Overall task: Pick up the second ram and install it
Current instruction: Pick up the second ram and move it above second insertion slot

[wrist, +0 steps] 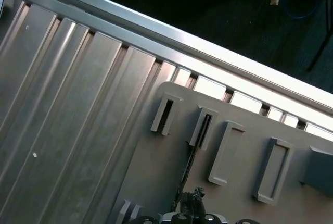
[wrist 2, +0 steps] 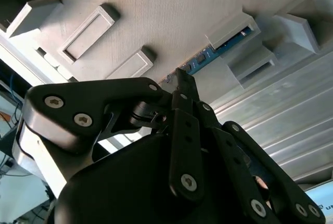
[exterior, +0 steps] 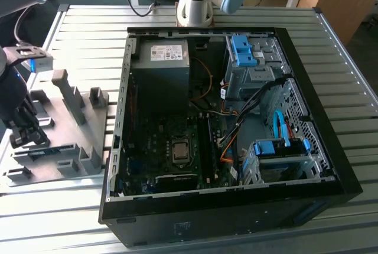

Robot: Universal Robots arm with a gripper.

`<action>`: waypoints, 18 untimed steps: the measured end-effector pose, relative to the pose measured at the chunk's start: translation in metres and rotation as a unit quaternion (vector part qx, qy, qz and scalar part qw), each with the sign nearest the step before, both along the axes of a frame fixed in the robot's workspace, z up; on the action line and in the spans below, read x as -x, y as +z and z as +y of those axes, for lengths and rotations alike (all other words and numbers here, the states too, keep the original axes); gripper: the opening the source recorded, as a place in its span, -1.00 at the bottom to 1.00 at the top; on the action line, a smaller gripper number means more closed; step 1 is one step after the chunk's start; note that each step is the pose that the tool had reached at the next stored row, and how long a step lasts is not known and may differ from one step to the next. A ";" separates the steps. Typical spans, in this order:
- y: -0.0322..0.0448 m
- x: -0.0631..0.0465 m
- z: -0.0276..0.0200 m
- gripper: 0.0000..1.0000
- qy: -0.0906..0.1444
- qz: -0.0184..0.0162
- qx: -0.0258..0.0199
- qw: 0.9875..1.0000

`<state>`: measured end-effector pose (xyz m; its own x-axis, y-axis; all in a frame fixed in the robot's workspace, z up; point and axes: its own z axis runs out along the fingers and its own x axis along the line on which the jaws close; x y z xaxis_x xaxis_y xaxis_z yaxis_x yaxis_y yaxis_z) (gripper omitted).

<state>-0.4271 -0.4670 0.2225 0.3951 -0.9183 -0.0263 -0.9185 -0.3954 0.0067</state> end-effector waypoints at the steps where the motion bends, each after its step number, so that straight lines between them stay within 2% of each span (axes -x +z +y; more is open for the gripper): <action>1: 0.0000 0.000 0.0000 -0.80 0.004 0.000 0.000 1.000; 5: -0.0002 0.000 0.0000 -0.80 0.010 0.000 0.000 1.000; 10: -0.0021 0.000 0.0000 -0.80 -0.032 0.000 0.000 0.999; 14: -0.0038 0.000 0.0000 -0.80 -0.069 0.000 0.000 0.998; 18: -0.0056 0.000 0.0000 -0.80 -0.105 0.000 0.000 0.994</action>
